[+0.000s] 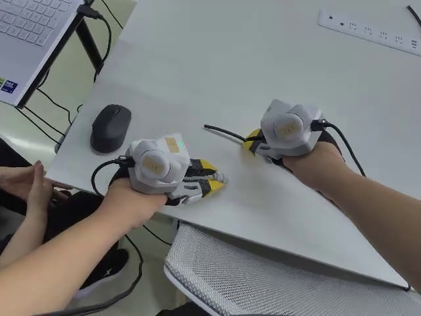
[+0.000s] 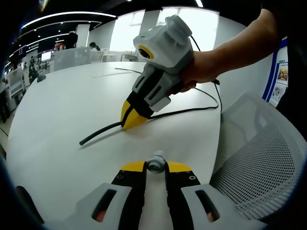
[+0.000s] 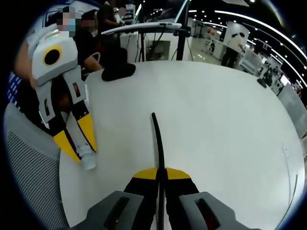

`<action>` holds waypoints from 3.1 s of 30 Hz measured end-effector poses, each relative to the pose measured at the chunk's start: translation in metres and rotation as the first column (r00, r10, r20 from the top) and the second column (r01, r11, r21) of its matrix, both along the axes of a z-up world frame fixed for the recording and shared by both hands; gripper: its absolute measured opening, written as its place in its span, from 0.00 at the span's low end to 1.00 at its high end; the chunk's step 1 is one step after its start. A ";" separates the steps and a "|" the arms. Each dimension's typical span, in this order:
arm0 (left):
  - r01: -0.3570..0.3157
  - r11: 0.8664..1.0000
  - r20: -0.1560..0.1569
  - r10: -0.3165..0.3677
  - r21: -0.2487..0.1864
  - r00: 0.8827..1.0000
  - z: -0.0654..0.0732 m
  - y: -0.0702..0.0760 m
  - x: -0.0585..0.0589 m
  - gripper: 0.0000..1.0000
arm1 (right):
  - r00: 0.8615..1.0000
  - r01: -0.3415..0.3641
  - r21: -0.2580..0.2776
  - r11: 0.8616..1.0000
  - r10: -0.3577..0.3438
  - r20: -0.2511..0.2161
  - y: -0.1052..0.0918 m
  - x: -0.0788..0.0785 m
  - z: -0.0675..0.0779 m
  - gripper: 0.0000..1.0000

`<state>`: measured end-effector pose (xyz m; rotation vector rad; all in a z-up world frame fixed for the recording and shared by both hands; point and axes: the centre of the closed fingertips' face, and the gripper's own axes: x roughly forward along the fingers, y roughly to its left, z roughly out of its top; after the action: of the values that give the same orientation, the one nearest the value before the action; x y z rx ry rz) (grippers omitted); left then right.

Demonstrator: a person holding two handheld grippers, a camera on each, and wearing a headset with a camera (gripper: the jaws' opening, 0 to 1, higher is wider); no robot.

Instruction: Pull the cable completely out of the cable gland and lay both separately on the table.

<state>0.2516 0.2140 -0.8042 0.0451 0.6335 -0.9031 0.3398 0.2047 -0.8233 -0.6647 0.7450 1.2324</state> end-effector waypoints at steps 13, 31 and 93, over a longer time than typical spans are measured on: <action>0.018 1.000 0.007 -0.019 0.022 1.000 -0.010 0.001 -0.001 0.16 | 1.000 0.017 0.023 1.000 -0.017 -0.016 0.002 -0.002 0.003 0.00; 0.029 0.998 0.021 -0.030 0.049 0.999 -0.013 -0.001 0.000 0.17 | 0.999 0.022 0.025 0.999 -0.021 -0.038 0.003 -0.004 0.006 0.01; -0.070 0.993 0.023 0.073 -0.094 0.997 0.116 -0.006 -0.027 0.62 | 0.914 0.384 0.411 0.827 -0.402 -0.045 -0.170 -0.054 0.169 0.69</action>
<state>0.2242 0.2082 -0.6881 -0.0489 0.5647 -0.8604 0.2861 0.0351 -0.6539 -0.1702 0.5247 0.9432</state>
